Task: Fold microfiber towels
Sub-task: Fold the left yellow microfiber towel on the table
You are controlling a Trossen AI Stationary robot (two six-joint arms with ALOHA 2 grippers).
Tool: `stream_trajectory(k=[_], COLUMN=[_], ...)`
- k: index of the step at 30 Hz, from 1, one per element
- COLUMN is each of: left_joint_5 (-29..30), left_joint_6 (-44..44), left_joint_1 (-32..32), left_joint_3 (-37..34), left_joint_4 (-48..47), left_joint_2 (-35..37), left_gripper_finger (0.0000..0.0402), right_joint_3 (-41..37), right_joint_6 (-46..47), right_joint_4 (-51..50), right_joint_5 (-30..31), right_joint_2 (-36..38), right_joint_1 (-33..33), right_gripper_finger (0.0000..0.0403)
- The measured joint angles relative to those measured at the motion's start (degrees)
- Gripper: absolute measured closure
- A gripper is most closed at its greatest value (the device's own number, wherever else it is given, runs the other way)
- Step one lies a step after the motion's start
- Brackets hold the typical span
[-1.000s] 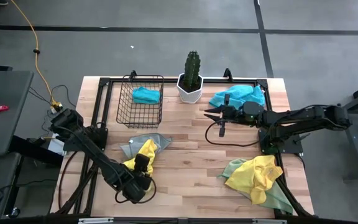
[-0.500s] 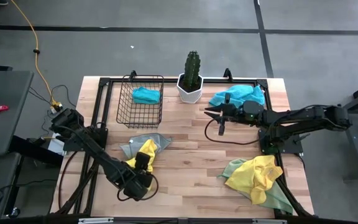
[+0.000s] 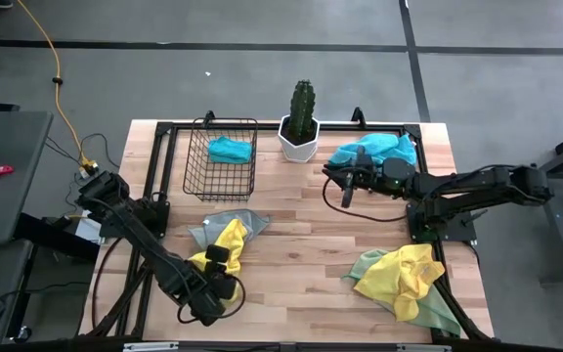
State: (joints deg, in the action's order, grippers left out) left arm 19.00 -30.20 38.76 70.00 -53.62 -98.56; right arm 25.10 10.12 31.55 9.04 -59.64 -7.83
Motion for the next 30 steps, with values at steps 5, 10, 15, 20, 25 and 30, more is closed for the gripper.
stream_trajectory(k=[5, 10, 15, 20, 25, 30], left_joint_5=[0.5, 4.3, 9.0, 9.4, 12.6, 12.2], left_joint_6=[-3.8, -5.6, -6.2, -6.7, -7.7, -7.3], left_joint_1=[2.2, 3.1, 2.8, 2.6, 2.8, 3.3], left_joint_3=[0.0, 0.0, 0.0, 0.0, 0.0, 0.0], left_joint_4=[-0.9, -0.9, -0.6, -0.7, -1.0, -2.2], left_joint_2=[0.0, -0.4, -2.2, -4.3, -4.3, -4.3], left_gripper_finger=[0.0269, 0.0236, 0.0214, 0.0211, 0.0212, 0.0212], right_joint_3=[0.0, 0.0, 0.0, 0.0, 0.0, 0.0], right_joint_6=[2.1, 2.0, 1.5, 1.4, 1.4, 1.4], right_joint_4=[0.0, 0.0, 0.0, 0.0, 0.0, 0.0], right_joint_5=[0.0, 1.2, 8.8, 15.4, 17.9, 17.9], right_joint_2=[0.0, 0.0, 0.0, 0.0, 0.0, 0.0], right_joint_1=[2.7, 7.3, 12.4, 14.4, 13.8, 13.1], right_gripper_finger=[0.0343, 0.0343, 0.0343, 0.0343, 0.0343, 0.0343])
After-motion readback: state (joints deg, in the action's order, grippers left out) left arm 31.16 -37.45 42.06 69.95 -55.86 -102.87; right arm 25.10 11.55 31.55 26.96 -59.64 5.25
